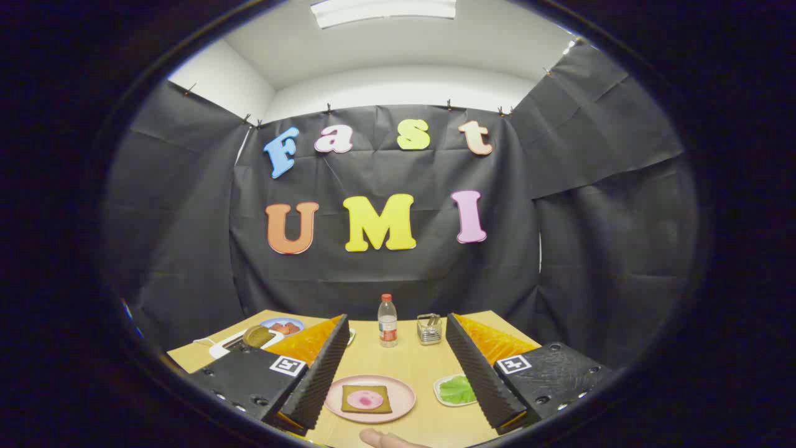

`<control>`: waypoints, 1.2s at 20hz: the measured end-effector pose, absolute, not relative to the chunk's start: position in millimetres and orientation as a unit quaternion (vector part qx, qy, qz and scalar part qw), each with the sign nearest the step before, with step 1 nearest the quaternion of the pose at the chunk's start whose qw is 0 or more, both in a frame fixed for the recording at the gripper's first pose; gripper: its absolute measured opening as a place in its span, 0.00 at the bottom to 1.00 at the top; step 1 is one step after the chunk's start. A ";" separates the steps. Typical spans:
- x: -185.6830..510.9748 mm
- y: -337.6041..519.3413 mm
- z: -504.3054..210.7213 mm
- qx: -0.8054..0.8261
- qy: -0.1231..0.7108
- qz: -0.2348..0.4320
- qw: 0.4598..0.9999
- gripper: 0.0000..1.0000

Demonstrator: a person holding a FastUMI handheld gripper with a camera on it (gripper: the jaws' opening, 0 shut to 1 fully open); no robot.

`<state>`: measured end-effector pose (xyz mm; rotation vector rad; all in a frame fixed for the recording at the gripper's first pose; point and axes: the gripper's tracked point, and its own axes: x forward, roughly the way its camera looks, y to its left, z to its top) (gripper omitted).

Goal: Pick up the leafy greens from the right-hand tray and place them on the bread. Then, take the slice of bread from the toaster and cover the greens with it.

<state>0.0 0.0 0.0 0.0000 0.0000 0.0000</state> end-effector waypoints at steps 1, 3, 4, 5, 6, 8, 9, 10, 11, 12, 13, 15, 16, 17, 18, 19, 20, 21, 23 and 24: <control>0.8 0.2 -1.3 -0.001 0.001 0.001 1.000 0.95; 0.3 -0.5 -4.7 -0.002 0.005 0.000 1.000 0.95; 0.6 -2.4 -6.4 -0.003 0.007 -0.001 1.000 0.95; 1.4 -3.6 -7.8 -0.003 0.010 -0.002 1.000 0.95; 1.3 -4.8 -8.7 -0.003 0.011 -0.003 1.000 0.95; 2.0 -8.9 -11.3 -0.004 0.014 -0.007 1.000 0.95; 3.9 -13.1 -14.7 -0.004 0.018 -0.009 1.000 0.95; 5.3 -16.0 -16.2 -0.004 0.020 -0.012 1.000 0.95; 6.4 -20.6 -17.5 -0.005 0.022 -0.016 1.000 0.95; 8.4 -25.7 -19.0 -0.006 0.024 -0.021 0.999 0.95; 10.4 -32.3 -24.3 -0.007 0.027 -0.026 0.999 0.95; 16.4 -49.1 -35.4 -0.017 0.035 -0.040 0.998 0.96; 21.0 -63.3 -42.4 -0.027 0.040 -0.053 0.997 0.96; 26.3 -76.1 -50.3 -0.036 0.046 -0.064 0.996 0.96; 32.8 -89.3 -59.9 -0.043 0.057 -0.078 0.994 0.96; 41.1 -101.4 -70.8 -0.048 0.066 -0.083 0.993 0.95; 47.9 -113.5 -81.6 -0.052 0.076 -0.092 0.991 0.96; 56.0 -128.6 -93.1 -0.059 0.088 -0.103 0.989 0.96; 74.2 -152.6 -114.2 -0.071 0.104 -0.117 0.985 0.95; 84.8 -163.9 -126.1 -0.074 0.115 -0.121 0.983 0.95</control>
